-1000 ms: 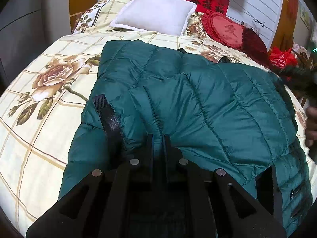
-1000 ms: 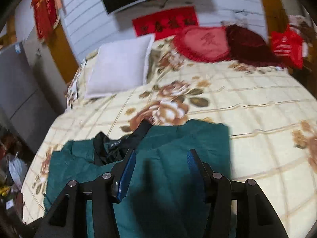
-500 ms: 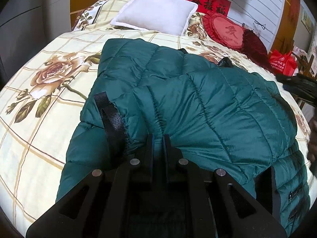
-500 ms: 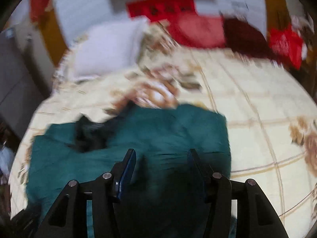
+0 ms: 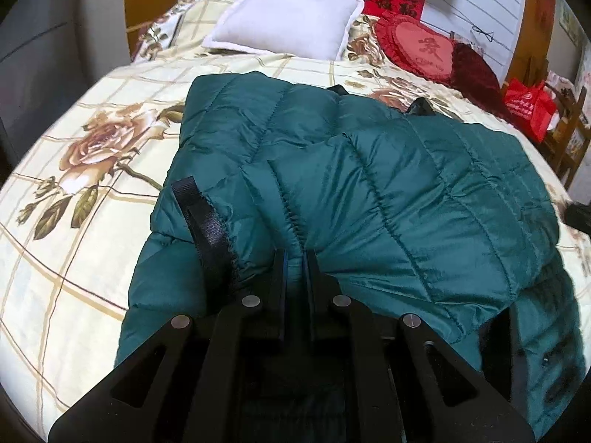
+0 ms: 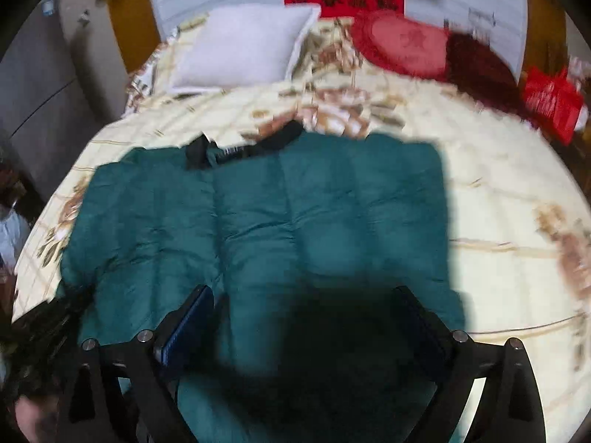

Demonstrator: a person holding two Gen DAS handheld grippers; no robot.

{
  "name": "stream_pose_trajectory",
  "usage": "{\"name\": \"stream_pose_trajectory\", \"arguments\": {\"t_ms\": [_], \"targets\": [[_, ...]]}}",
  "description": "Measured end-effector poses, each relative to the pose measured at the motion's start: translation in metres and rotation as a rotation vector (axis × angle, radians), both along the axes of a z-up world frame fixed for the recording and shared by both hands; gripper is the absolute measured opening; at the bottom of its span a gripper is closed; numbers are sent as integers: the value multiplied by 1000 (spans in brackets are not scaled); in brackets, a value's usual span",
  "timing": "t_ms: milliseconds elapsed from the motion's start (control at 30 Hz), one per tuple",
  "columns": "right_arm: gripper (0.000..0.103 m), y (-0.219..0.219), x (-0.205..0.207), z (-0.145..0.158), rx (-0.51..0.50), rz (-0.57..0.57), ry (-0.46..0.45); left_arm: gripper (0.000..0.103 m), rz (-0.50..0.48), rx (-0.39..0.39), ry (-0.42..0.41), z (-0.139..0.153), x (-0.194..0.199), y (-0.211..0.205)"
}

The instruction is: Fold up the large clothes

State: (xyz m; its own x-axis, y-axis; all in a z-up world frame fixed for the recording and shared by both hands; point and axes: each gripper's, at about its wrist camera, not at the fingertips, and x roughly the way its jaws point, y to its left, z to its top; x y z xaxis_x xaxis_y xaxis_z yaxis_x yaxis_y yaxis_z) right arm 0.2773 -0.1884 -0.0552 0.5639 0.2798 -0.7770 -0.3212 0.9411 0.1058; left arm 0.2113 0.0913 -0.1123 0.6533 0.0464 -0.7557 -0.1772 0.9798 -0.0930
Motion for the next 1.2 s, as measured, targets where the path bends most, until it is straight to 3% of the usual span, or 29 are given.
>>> {"name": "stream_pose_trajectory", "arguments": {"t_ms": [133, 300, 333, 400, 433, 500, 600, 633, 800, 933, 1133, 1200], "targets": [[96, -52, -49, 25, -17, 1, -26, 8, -54, 20, 69, 18, -9, 8], [96, -120, -121, 8, 50, -20, 47, 11, -125, 42, 18, 51, -64, 32], [96, -127, -132, 2, 68, -15, 62, 17, -130, 44, 25, 51, -82, 42], [96, -143, -158, -15, 93, -24, 89, 70, -128, 50, 34, 46, -107, 56], [96, -148, -165, -24, 104, -30, 102, 73, -121, 64, 29, 43, -119, 61], [96, -156, -180, -42, 158, -35, 138, 73, -96, 110, 9, 36, -147, 74], [97, -164, -196, -70, 224, -54, 194, 73, -88, 78, 5, 26, -180, 91], [98, -164, -203, -68, 226, -49, 149, 73, -90, 55, 8, 21, -191, 97], [98, -161, -218, -72, 280, -4, 100, 73, -152, -57, 37, 0, -224, 97], [98, -160, -227, -75, 364, 58, 81, 73, -214, -110, 58, -12, -232, 77], [98, -152, -236, -75, 370, 128, 73, 78, -344, -148, 84, -9, -235, 38], [98, -149, -235, -75, 392, 150, 75, 78, -374, -218, 86, -7, -229, 40]]}}
